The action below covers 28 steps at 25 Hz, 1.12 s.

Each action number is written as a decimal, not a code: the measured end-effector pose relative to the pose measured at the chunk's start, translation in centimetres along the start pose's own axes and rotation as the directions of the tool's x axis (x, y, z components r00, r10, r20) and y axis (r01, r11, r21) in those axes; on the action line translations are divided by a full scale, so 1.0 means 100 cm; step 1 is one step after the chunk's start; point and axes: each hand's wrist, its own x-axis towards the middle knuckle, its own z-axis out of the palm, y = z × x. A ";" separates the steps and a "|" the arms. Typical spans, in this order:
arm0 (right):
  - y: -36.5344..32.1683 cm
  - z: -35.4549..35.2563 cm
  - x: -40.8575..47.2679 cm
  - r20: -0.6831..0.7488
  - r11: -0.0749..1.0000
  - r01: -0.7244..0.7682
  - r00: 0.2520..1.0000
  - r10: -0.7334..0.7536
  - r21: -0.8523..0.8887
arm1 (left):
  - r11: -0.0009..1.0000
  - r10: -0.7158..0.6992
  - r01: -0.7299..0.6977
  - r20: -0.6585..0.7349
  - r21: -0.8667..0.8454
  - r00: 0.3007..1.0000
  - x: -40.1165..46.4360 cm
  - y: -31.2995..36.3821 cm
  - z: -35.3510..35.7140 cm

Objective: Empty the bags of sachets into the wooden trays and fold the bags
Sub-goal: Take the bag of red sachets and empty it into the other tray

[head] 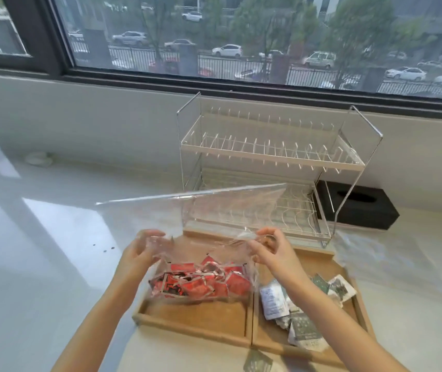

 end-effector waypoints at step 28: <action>-0.098 0.004 0.039 0.654 0.739 0.378 0.748 0.111 -0.558 | 0.870 0.459 -0.490 0.274 0.054 0.845 -0.019 0.049 0.050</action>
